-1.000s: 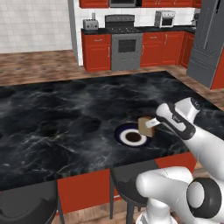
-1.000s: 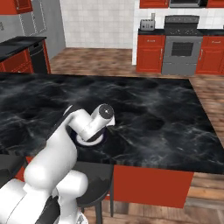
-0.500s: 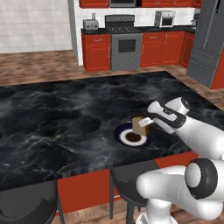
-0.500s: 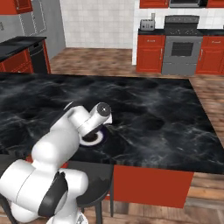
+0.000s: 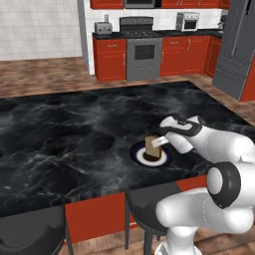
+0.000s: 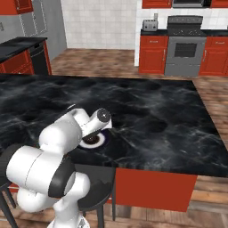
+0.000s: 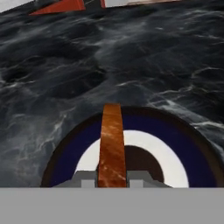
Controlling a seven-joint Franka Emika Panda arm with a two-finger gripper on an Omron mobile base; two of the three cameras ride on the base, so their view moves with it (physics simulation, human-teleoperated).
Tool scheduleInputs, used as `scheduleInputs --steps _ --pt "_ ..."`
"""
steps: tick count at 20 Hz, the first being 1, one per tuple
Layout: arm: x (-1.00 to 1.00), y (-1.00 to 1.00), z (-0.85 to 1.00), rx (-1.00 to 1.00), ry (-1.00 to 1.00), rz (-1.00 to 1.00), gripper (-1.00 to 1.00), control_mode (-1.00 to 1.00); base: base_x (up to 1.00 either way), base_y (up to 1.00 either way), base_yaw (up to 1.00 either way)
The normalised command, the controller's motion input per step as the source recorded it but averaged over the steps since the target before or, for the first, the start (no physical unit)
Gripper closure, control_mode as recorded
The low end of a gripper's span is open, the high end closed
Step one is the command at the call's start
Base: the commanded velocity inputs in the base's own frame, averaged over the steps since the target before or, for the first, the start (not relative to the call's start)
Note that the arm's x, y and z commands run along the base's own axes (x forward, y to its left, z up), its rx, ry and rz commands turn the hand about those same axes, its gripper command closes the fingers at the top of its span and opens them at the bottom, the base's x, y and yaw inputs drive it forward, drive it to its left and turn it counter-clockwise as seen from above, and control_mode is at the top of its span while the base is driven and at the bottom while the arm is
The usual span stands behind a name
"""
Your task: Start the toaster. Once the lever pops up, take the bread to the plate on the dining counter.
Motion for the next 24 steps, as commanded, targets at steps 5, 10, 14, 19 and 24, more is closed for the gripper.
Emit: scheduleInputs --steps 5,10,14,19,24 --pt "0.16 0.0 -0.31 0.05 0.0 0.0 1.0 -1.0 0.0 0.0 0.0" --pt "0.0 0.0 -0.14 0.0 0.0 0.0 1.0 -1.0 0.0 0.0 0.0" --pt "-0.16 0.0 -0.05 0.0 -0.08 0.0 1.0 -1.0 0.0 0.0 0.0" --pt "-0.21 0.01 -0.05 0.0 -0.08 0.0 1.0 -1.0 0.0 0.0 0.0" --pt "-0.1 0.03 -0.11 0.0 0.0 0.0 1.0 -1.0 0.0 0.0 0.0"
